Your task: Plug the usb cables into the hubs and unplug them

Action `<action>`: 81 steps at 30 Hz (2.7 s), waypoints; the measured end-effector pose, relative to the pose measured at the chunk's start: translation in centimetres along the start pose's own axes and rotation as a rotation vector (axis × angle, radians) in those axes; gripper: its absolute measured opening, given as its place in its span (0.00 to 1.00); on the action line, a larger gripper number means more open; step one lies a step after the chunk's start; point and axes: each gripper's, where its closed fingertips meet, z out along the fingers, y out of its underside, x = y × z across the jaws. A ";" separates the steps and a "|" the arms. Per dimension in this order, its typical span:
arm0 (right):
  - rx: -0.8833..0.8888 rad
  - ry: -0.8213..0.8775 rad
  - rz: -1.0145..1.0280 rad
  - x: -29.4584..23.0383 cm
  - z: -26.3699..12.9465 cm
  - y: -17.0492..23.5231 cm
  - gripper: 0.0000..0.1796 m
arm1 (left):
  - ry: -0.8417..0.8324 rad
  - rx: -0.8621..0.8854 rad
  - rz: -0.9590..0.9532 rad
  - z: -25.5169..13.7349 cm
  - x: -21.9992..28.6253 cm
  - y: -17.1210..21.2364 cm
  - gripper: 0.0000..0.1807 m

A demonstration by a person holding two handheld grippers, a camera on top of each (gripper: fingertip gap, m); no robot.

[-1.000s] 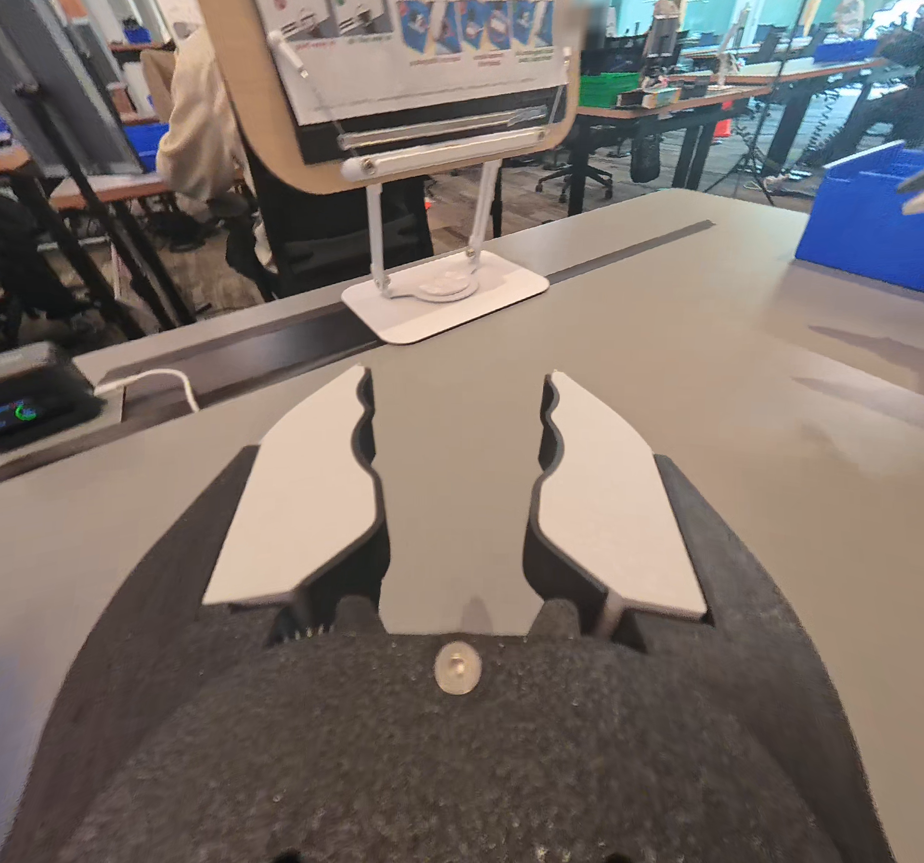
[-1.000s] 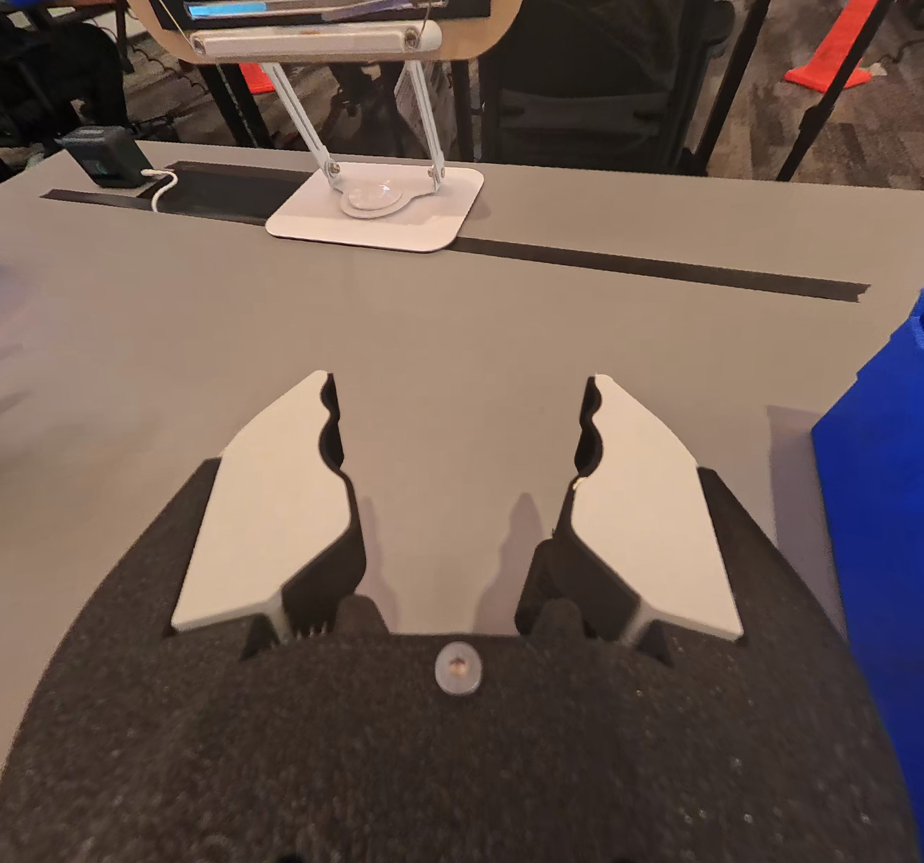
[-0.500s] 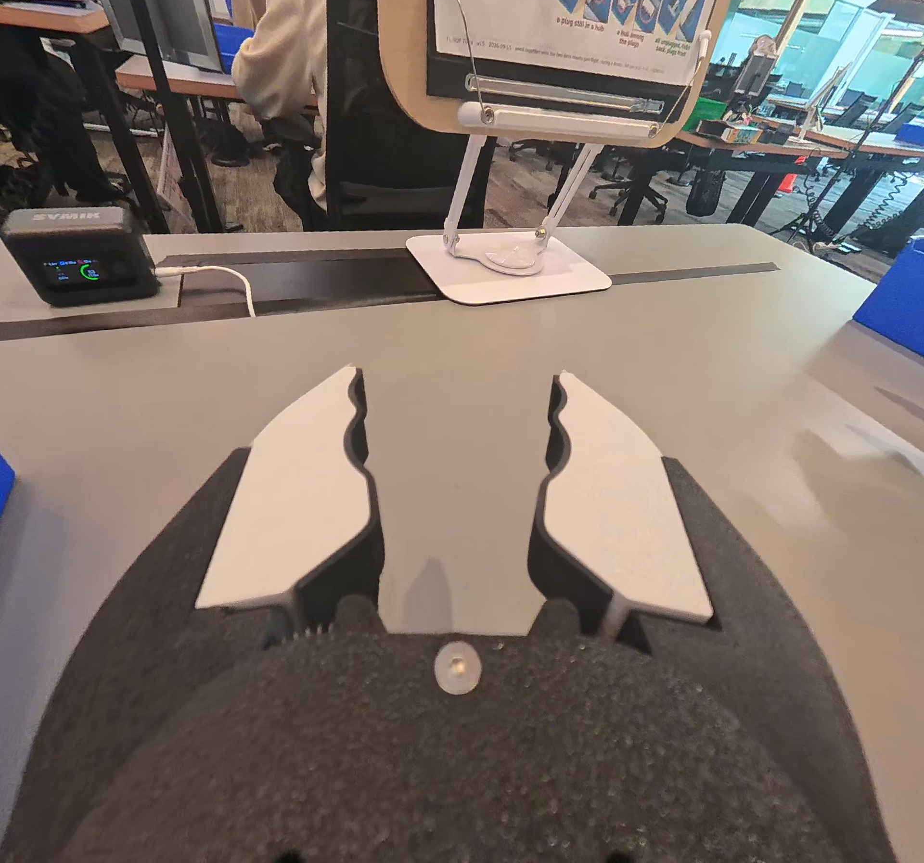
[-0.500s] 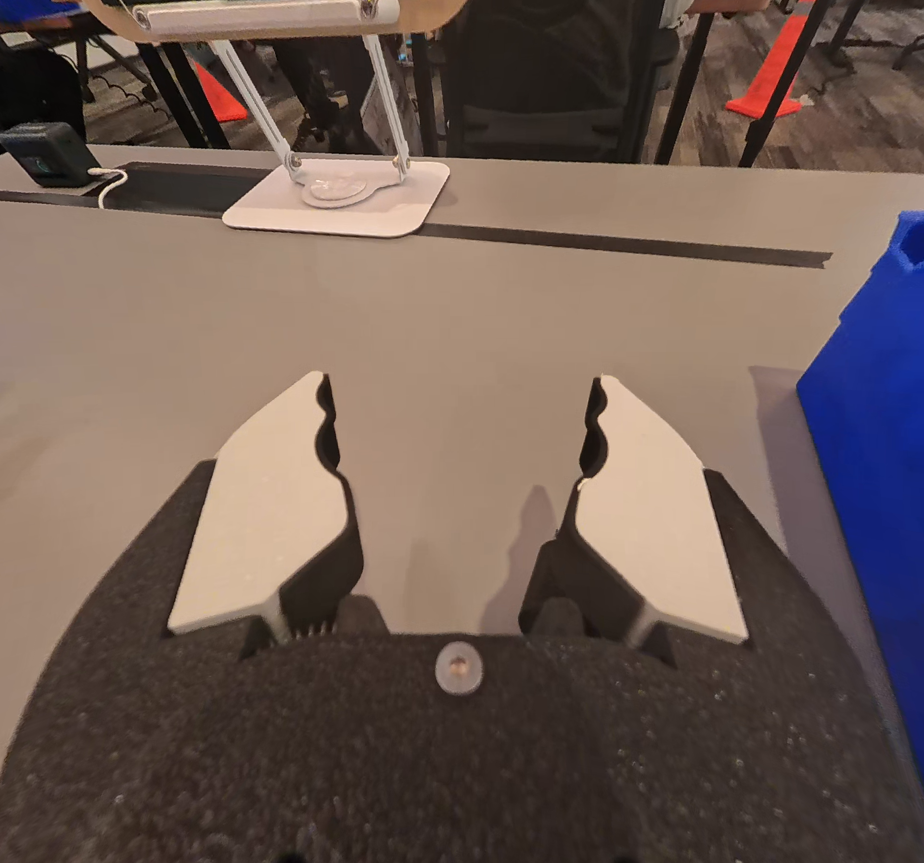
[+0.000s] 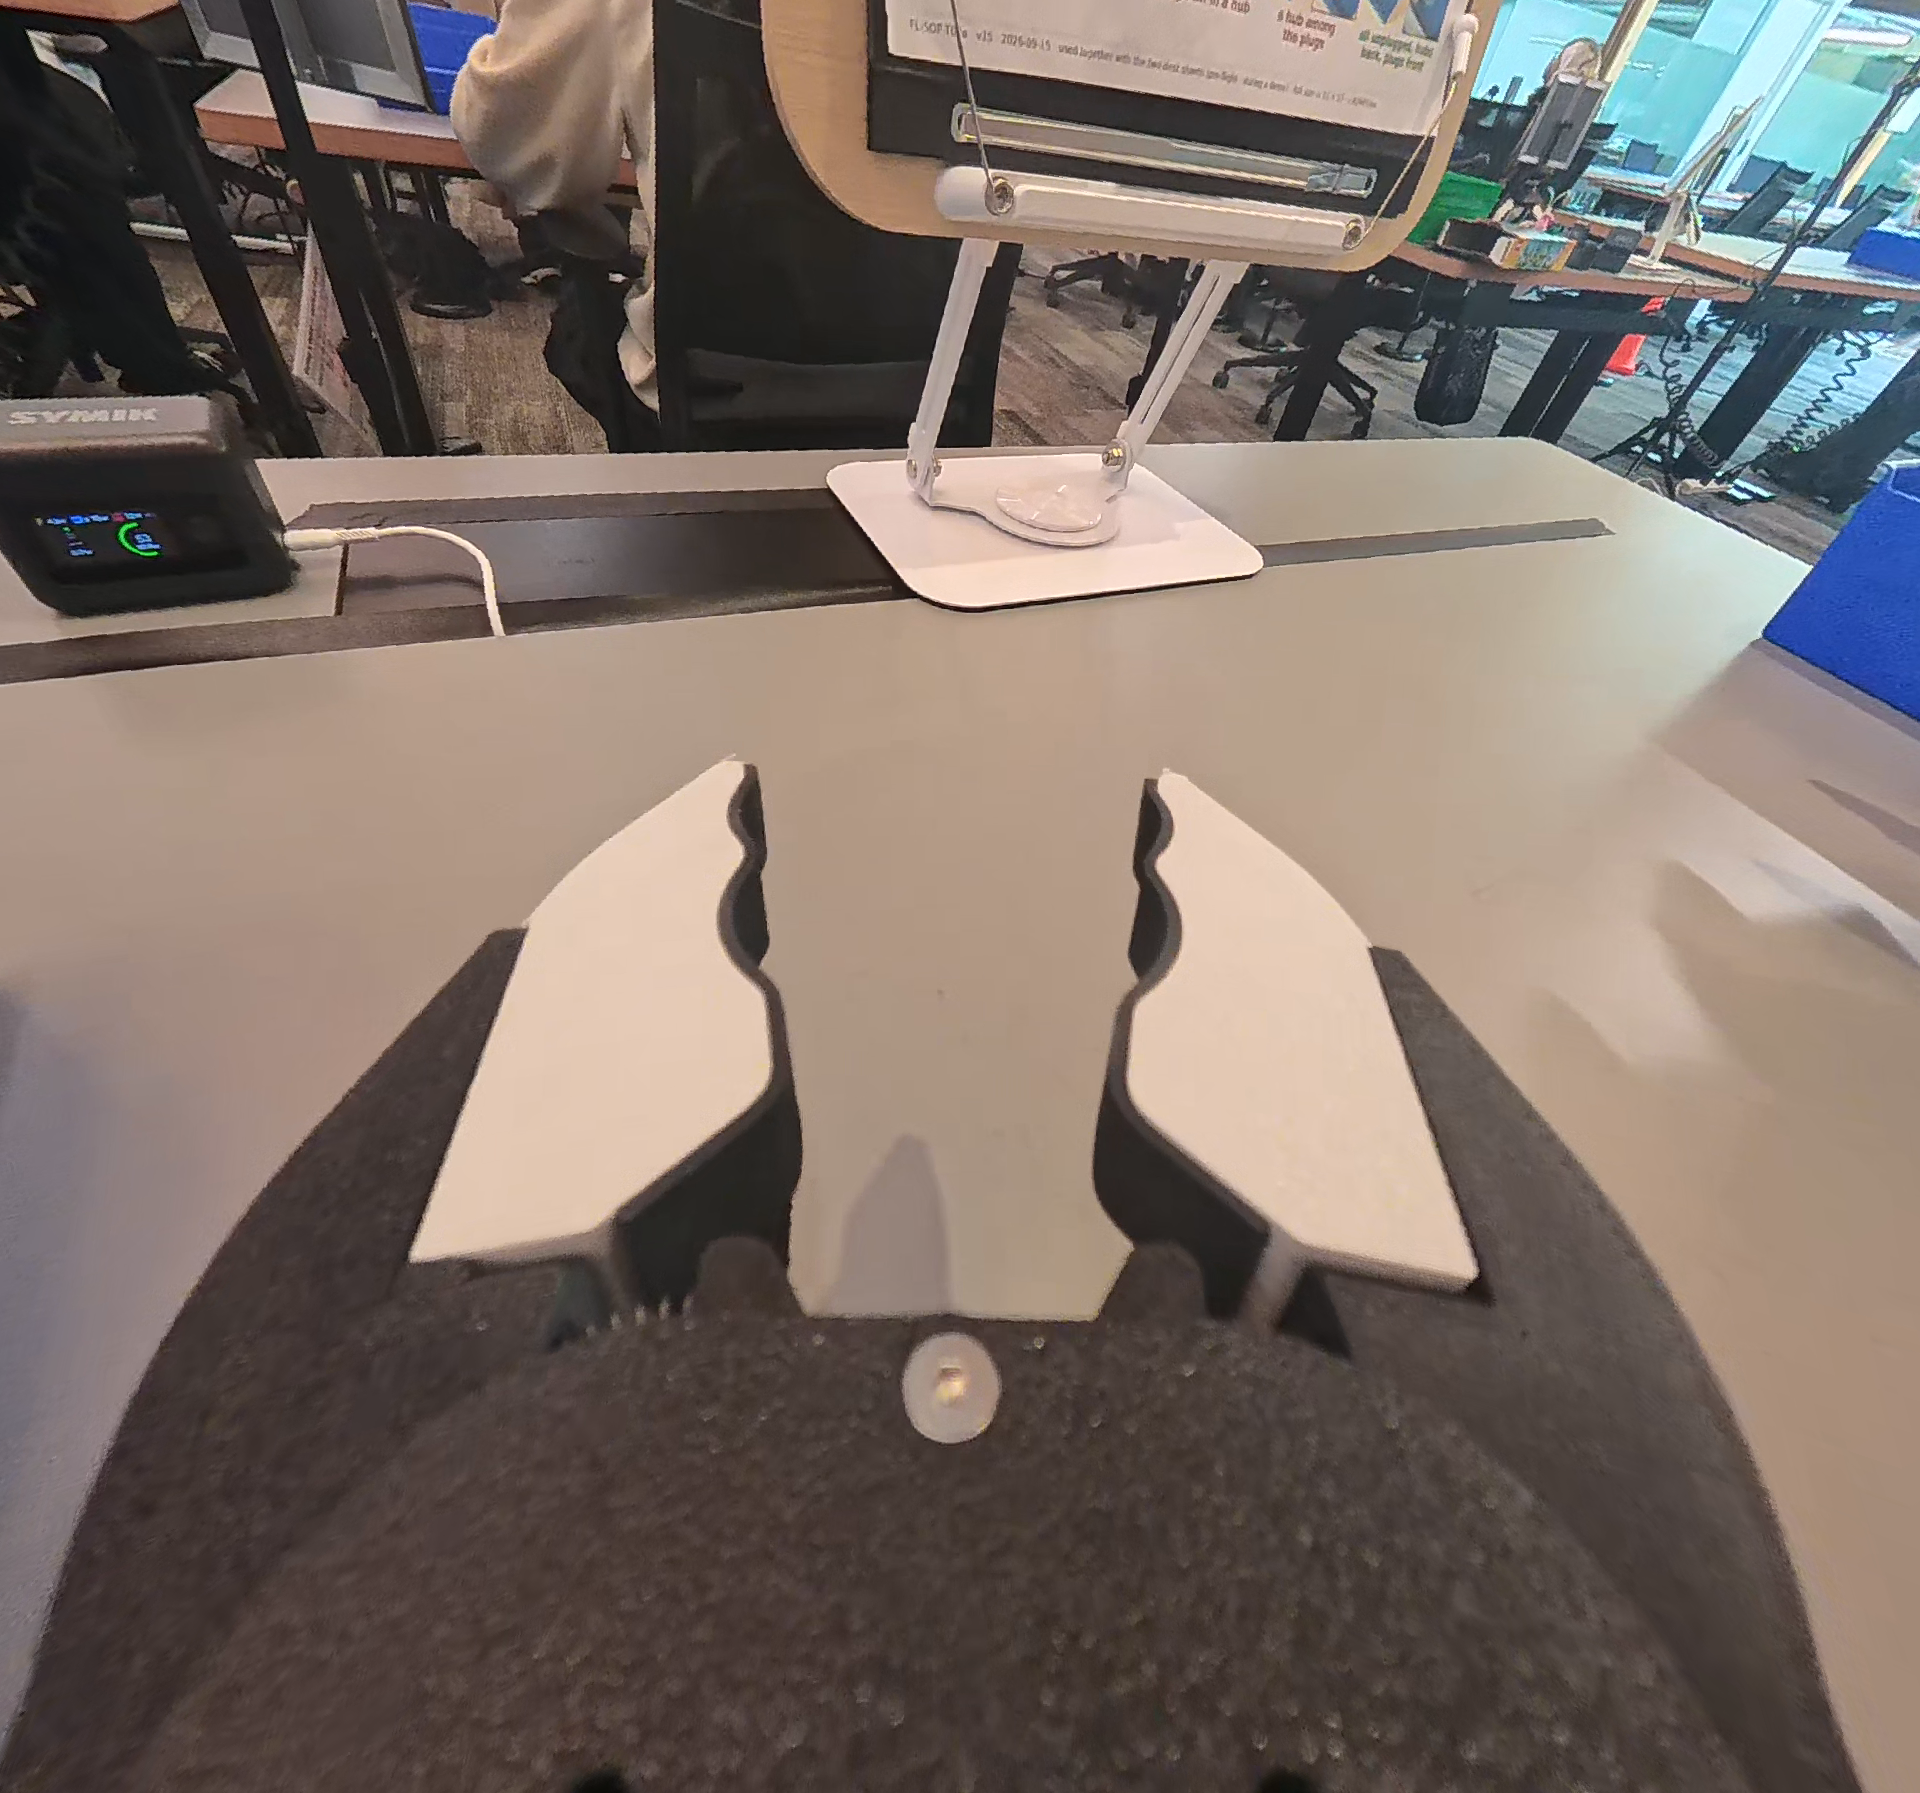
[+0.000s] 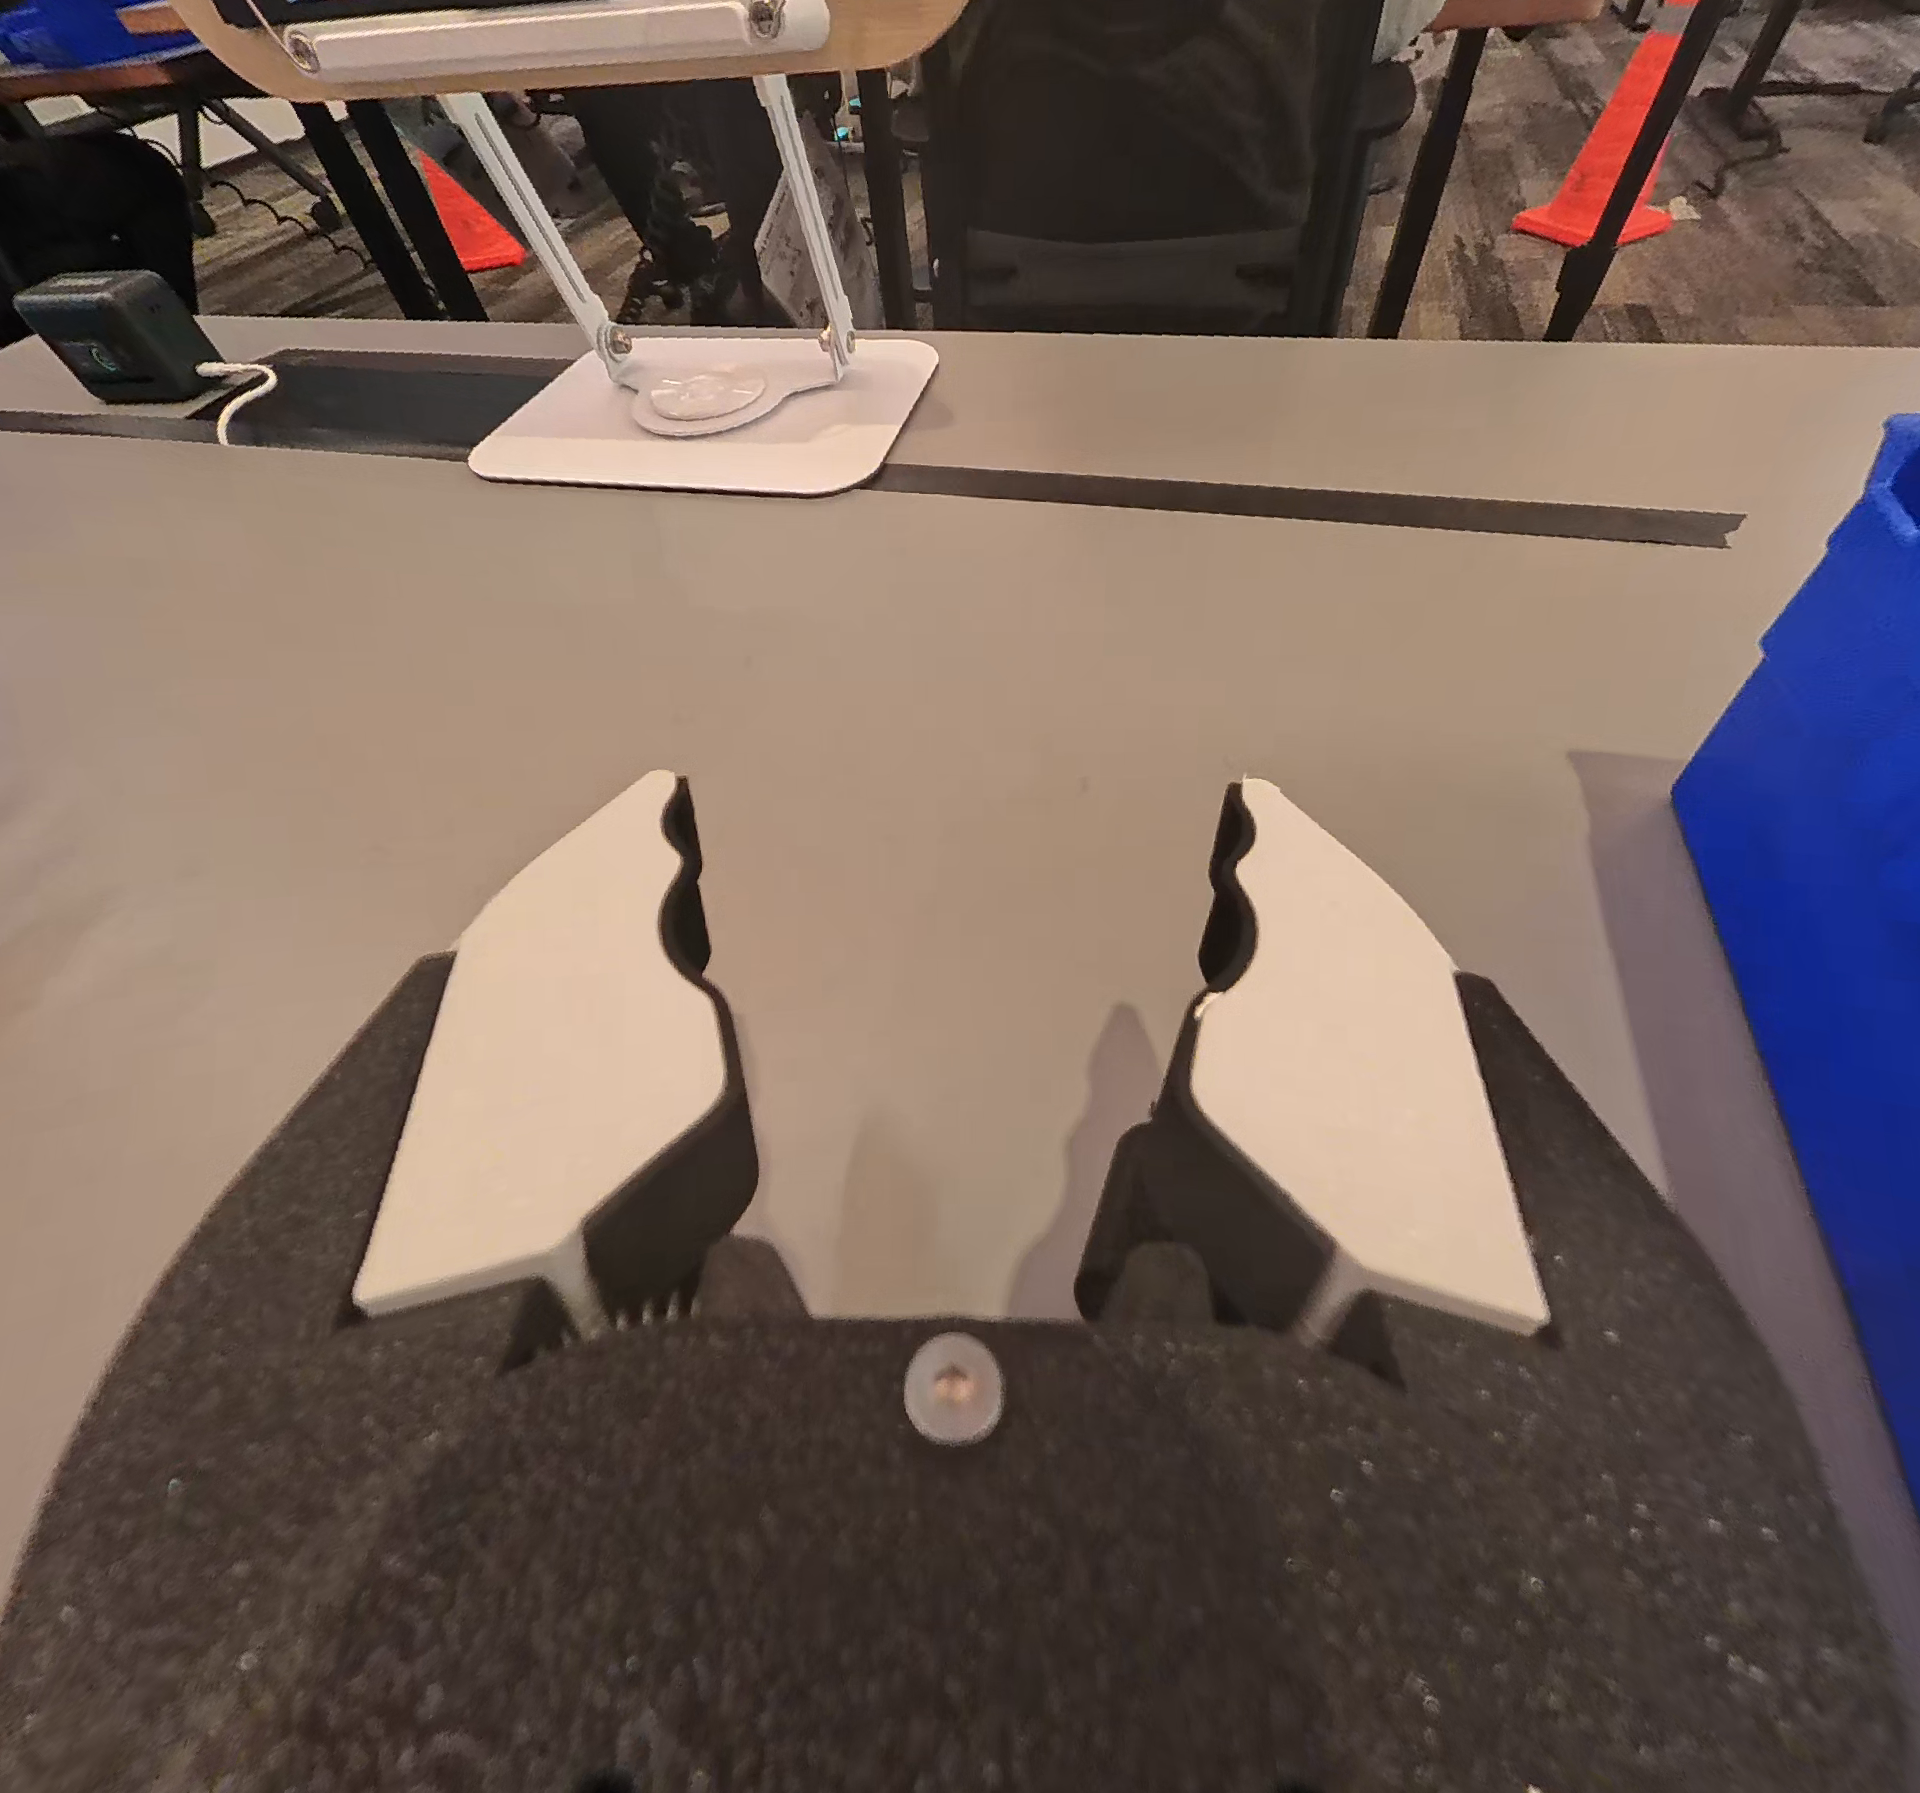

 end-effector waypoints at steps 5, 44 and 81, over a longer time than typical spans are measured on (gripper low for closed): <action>-0.012 -0.005 -0.003 -0.2 0.2 0.3 0.51 | 0.010 -0.002 -0.001 0.0 0.2 0.0 0.37; -0.014 -0.010 0.011 0.0 0.1 0.2 0.50 | 0.024 -0.012 0.006 0.1 0.5 0.2 0.35; -0.008 -0.050 0.010 -1.1 0.0 -0.3 0.50 | -0.317 -0.447 0.296 -19.6 -20.3 -7.1 0.34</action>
